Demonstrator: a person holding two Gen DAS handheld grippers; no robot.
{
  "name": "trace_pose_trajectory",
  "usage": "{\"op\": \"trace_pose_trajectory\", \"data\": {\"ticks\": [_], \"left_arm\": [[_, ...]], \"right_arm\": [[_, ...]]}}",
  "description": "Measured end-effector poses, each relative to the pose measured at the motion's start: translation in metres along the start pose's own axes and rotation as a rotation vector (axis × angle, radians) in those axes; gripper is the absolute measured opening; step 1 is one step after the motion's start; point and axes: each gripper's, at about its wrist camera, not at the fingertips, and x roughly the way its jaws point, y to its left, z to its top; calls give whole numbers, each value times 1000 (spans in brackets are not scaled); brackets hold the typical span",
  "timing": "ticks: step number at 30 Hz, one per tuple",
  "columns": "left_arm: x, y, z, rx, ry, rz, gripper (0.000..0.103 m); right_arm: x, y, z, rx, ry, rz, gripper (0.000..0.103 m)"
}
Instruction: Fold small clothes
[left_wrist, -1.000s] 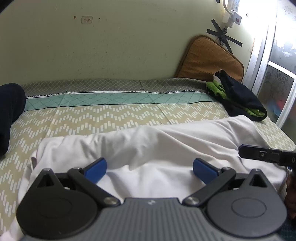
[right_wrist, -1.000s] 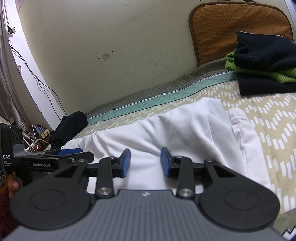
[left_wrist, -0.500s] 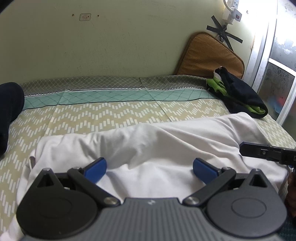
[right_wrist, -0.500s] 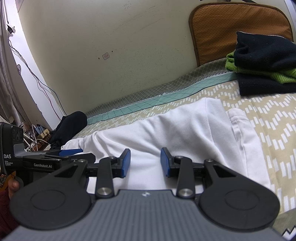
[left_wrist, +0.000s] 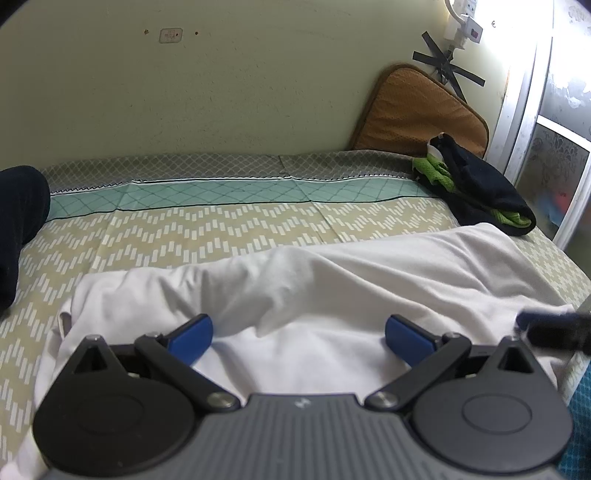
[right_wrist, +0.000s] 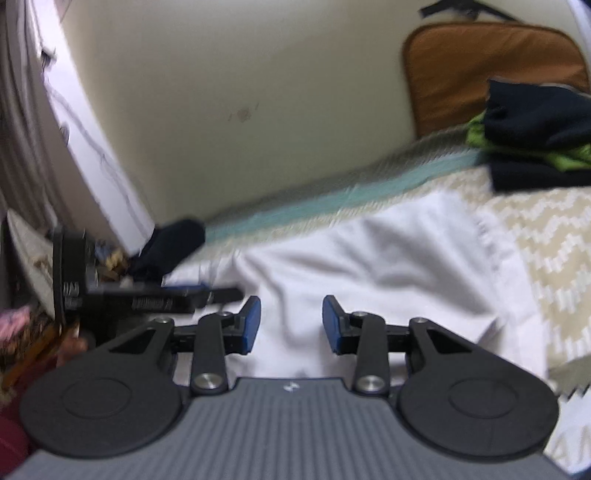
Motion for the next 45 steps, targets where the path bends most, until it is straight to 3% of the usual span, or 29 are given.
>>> {"op": "trace_pose_trajectory", "data": {"ticks": [2, 6, 9, 11, 13, 15, 17, 21, 23, 31, 32, 33, 34, 37, 40, 43, 45], "left_arm": [[0, -1, 0, 3, 1, 4, 103], [-1, 1, 0, -3, -7, -4, 103], [-10, 7, 0, -45, -57, -31, 103], [-20, 12, -1, -70, -106, -66, 103], [-25, 15, -1, -90, -131, -104, 100], [-29, 17, -1, -105, -145, -151, 91], [-31, 16, -1, -103, -152, -173, 82], [-21, 9, -1, -78, -94, -163, 53], [-19, 6, -1, -69, -83, -162, 47], [-13, -5, -3, -11, -56, -123, 48], [-12, -7, -3, -1, -49, -120, 52], [-11, -10, -4, 15, -48, -116, 56], [-11, -13, -4, 34, -47, -110, 57], [-11, -19, -6, 69, -47, -93, 61], [-12, -16, -5, 49, -48, -112, 64], [-17, -8, -3, 12, -61, -141, 72], [-29, 6, 2, -67, -99, -186, 73]], "right_arm": [[15, 2, -9, -20, 70, -45, 38], [11, 2, -6, -6, 59, -36, 39], [-17, -9, 6, 59, -30, 13, 41], [-41, -20, 11, 94, -110, -3, 47], [-63, -35, 16, 134, -179, -78, 60], [-74, -48, 17, 166, -199, -169, 62], [-80, -61, 14, 200, -187, -230, 64], [-77, -79, 9, 262, -138, -225, 71], [-67, -80, 8, 252, -102, -230, 72], [-38, -83, 12, 268, -53, -186, 73], [-36, -82, 12, 273, -51, -177, 72], [-32, -80, 11, 280, -46, -163, 60], [-27, -77, 11, 287, -26, -153, 40], [-20, -66, 13, 285, 3, -161, 22], [-33, -53, 24, 300, -45, -81, 19], [-40, -20, 44, 207, -81, -23, 18], [-37, 2, 56, 154, -82, 21, 17]]}}
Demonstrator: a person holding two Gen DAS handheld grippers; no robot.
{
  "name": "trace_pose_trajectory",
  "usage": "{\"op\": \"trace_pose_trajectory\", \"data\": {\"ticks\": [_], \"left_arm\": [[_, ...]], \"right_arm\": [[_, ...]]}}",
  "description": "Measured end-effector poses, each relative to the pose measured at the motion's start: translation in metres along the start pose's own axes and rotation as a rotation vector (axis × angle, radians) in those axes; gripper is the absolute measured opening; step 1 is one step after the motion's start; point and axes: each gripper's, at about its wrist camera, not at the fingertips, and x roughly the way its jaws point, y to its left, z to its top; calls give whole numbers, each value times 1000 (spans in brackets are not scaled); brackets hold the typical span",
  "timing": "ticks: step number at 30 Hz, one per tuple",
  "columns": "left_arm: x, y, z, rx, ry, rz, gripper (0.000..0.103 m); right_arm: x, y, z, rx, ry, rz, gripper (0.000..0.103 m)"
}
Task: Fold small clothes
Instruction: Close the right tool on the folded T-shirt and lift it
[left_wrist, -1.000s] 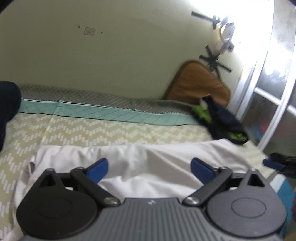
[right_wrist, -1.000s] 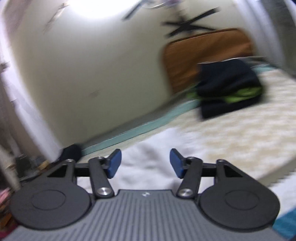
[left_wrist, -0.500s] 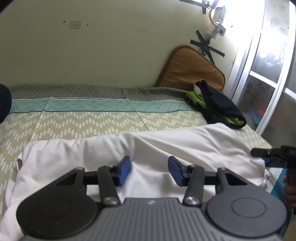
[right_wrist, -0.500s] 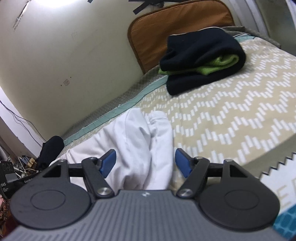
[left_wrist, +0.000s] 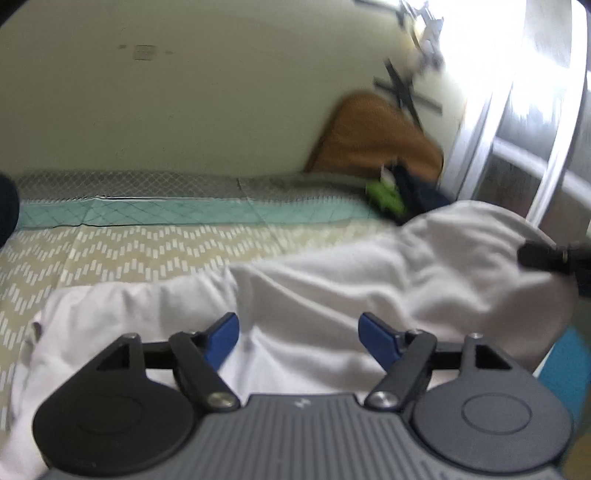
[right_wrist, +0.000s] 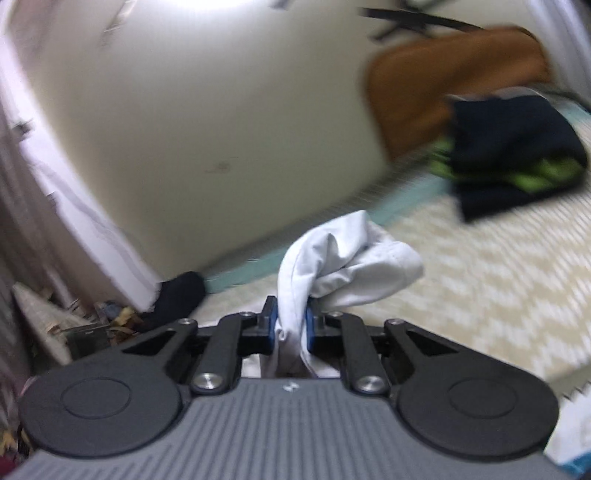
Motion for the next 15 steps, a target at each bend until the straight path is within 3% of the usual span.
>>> {"op": "trace_pose_trajectory", "data": {"ticks": [2, 4, 9, 13, 15], "left_arm": [[-26, 19, 10, -109, -86, -64, 76], [-58, 40, 17, -190, -186, -79, 81], [-120, 75, 19, -242, -299, 69, 81], [-151, 89, 10, -274, -336, 121, 85], [-158, 91, 6, -276, -333, 145, 90]], "right_arm": [[8, 23, 4, -58, 19, 32, 17], [21, 50, 7, -122, 53, 71, 17], [68, 105, -1, -242, 161, 195, 16], [127, 144, -21, -329, 284, 275, 15], [164, 157, -38, -364, 360, 272, 17]]}}
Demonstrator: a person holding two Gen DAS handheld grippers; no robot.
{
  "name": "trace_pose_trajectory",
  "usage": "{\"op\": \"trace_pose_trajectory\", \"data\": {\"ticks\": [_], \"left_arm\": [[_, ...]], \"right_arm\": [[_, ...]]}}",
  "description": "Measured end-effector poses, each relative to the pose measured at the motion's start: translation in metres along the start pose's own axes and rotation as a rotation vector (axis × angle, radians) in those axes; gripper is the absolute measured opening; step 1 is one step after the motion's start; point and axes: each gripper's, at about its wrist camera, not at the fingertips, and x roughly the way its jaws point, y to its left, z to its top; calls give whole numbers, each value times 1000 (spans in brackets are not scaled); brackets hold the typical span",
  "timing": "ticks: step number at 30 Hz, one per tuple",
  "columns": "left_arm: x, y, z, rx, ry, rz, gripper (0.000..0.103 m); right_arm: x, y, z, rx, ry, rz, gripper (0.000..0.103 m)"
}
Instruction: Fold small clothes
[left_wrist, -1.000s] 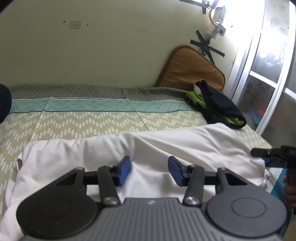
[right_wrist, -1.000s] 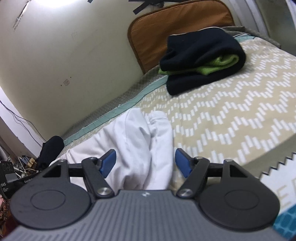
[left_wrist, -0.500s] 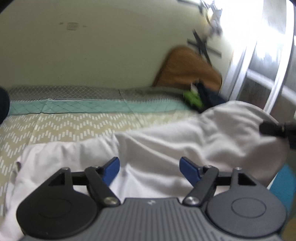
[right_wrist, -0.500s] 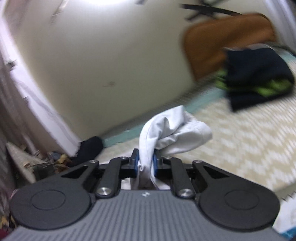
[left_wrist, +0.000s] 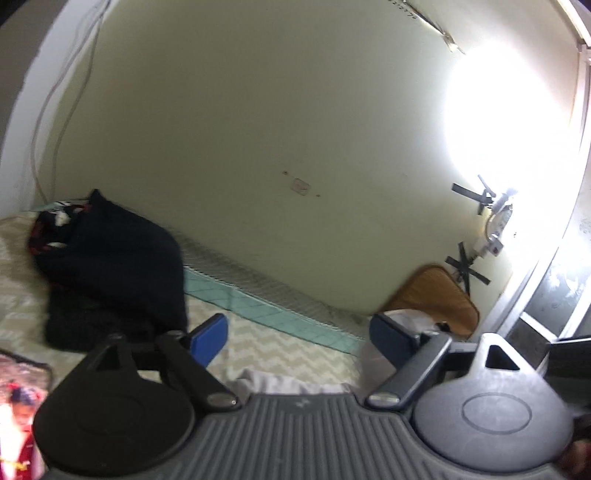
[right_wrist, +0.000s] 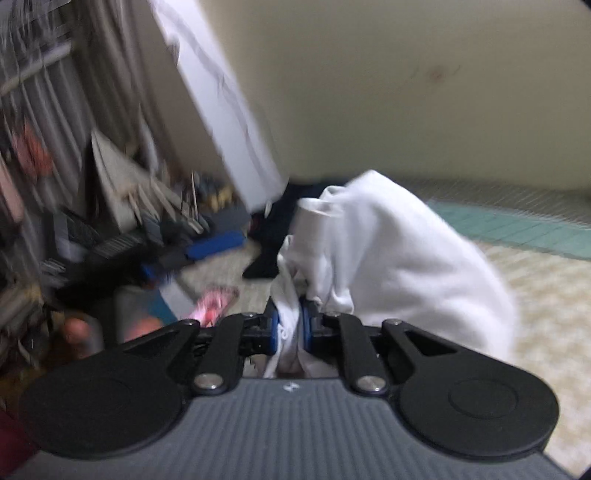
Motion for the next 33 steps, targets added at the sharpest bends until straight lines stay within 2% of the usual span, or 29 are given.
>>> {"op": "trace_pose_trajectory", "data": {"ticks": [2, 3, 4, 8, 11, 12, 15, 16, 18, 19, 21, 22, 24, 26, 28, 29, 30, 31, 32, 33], "left_arm": [[0, 2, -2, 6, 15, 25, 91], [2, 3, -3, 7, 30, 39, 91], [4, 3, -4, 8, 47, 49, 91], [11, 0, -13, 41, 84, 51, 93], [20, -8, -16, 71, 99, 25, 91], [24, -12, -18, 80, 109, 4, 89], [36, -28, -26, 135, 141, -1, 83], [41, -33, -29, 159, 153, 16, 81], [52, -40, -35, 202, 185, 56, 65], [57, -41, -37, 215, 199, 78, 61], [71, -38, -40, 245, 231, 165, 53], [81, -34, -43, 263, 253, 228, 53], [96, -22, -48, 247, 303, 284, 57], [97, -20, -48, 238, 303, 292, 60], [91, -27, -47, 271, 293, 305, 64], [88, -30, -46, 284, 283, 310, 73], [82, -32, -45, 289, 272, 313, 88], [76, -31, -43, 284, 264, 298, 95], [72, -29, -40, 271, 261, 274, 102], [66, -27, -38, 254, 263, 245, 103]], "right_arm": [[44, -5, -5, 1, 105, 4, 34], [59, -11, -8, 23, 154, 27, 46], [64, -17, -11, 50, 166, 52, 46], [23, -26, -9, 76, 65, 159, 50], [-22, -41, -9, 84, -50, 126, 49], [-32, -48, -9, 96, -73, 97, 48], [-41, -68, -10, 135, -86, 1, 27], [-37, -75, -10, 151, -74, -24, 25], [-25, -85, -12, 161, -60, -48, 25], [-20, -91, -18, 169, -51, -59, 23], [0, -100, -20, 193, -29, -77, 21], [11, -102, -20, 206, -11, -88, 13], [19, -105, -22, 177, 8, -133, 1], [25, -98, -15, 162, 14, -141, 1], [14, -99, -15, 171, 4, -107, 9], [6, -97, -17, 177, -13, -90, 13], [-8, -99, -21, 186, -43, -79, 25], [-18, -101, -24, 192, -76, -71, 40], [-29, -103, -28, 196, -111, -69, 47], [-44, -106, -34, 199, -146, -82, 58]]}}
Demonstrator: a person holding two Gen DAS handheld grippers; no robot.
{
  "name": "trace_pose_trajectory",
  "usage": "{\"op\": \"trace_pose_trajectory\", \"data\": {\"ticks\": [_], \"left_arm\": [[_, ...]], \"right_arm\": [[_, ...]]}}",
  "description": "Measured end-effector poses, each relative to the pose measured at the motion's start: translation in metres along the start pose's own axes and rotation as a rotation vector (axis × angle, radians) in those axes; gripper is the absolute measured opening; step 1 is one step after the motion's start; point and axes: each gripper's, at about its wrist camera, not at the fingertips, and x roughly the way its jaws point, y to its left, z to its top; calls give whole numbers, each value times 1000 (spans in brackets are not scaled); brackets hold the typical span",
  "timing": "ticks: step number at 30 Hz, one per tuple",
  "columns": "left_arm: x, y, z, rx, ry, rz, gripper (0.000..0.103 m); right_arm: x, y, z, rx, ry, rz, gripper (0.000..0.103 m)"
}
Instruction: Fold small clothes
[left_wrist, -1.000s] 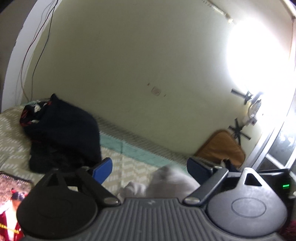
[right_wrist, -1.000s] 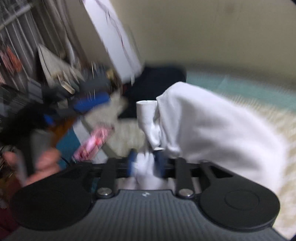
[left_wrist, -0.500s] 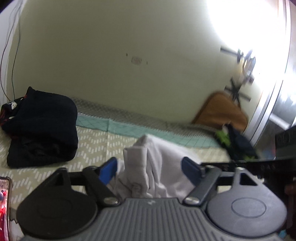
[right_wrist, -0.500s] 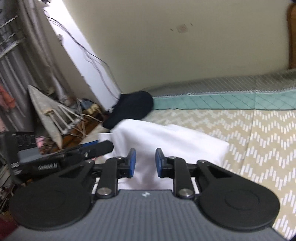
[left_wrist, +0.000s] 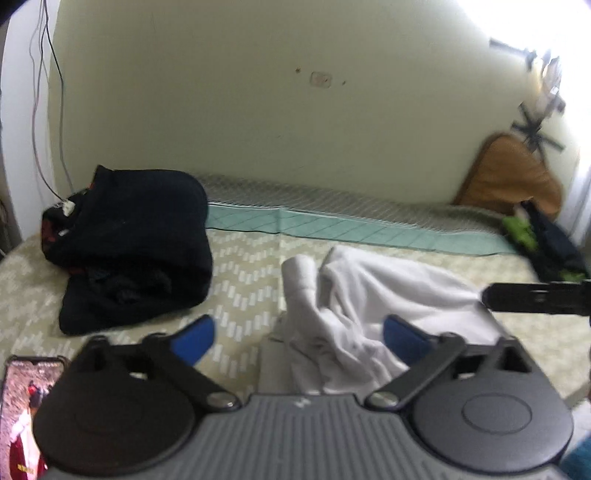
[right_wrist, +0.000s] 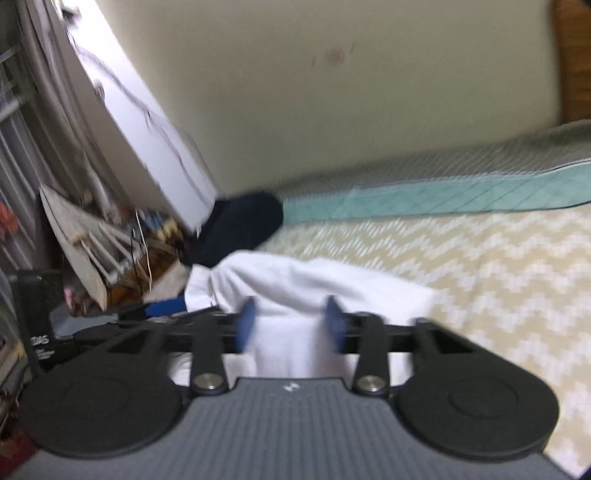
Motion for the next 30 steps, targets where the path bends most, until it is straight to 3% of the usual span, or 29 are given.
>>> {"op": "trace_pose_trajectory", "data": {"ticks": [4, 11, 13, 17, 18, 19, 22, 24, 27, 30], "left_arm": [[-4, 10, -1, -40, 46, -83, 103], [22, 9, -9, -116, 159, -189, 103], [35, 7, -15, -127, 199, -184, 103], [32, -2, -22, -100, 160, -149, 102], [31, -3, -23, -102, 154, -144, 102], [31, -4, -23, -104, 152, -144, 102], [30, -13, -20, -111, 162, -161, 93], [29, -25, -16, -104, 159, -184, 89], [28, -40, -9, -107, 158, -294, 85], [37, -59, -6, -92, 178, -386, 84]], "right_arm": [[-28, -24, -16, 63, -19, -50, 65], [-25, -52, -34, 210, 47, 9, 67], [-11, -48, -36, 226, 80, 29, 67], [13, -35, -36, 179, 88, 42, 70], [18, -32, -33, 164, 90, 28, 67], [22, -28, -31, 147, 89, 4, 55], [16, -21, -26, 84, 60, -12, 34], [3, -9, -21, 28, 15, -12, 31], [-30, 6, -16, -89, -88, -72, 31], [-63, 3, -16, -120, -137, -130, 31]]}}
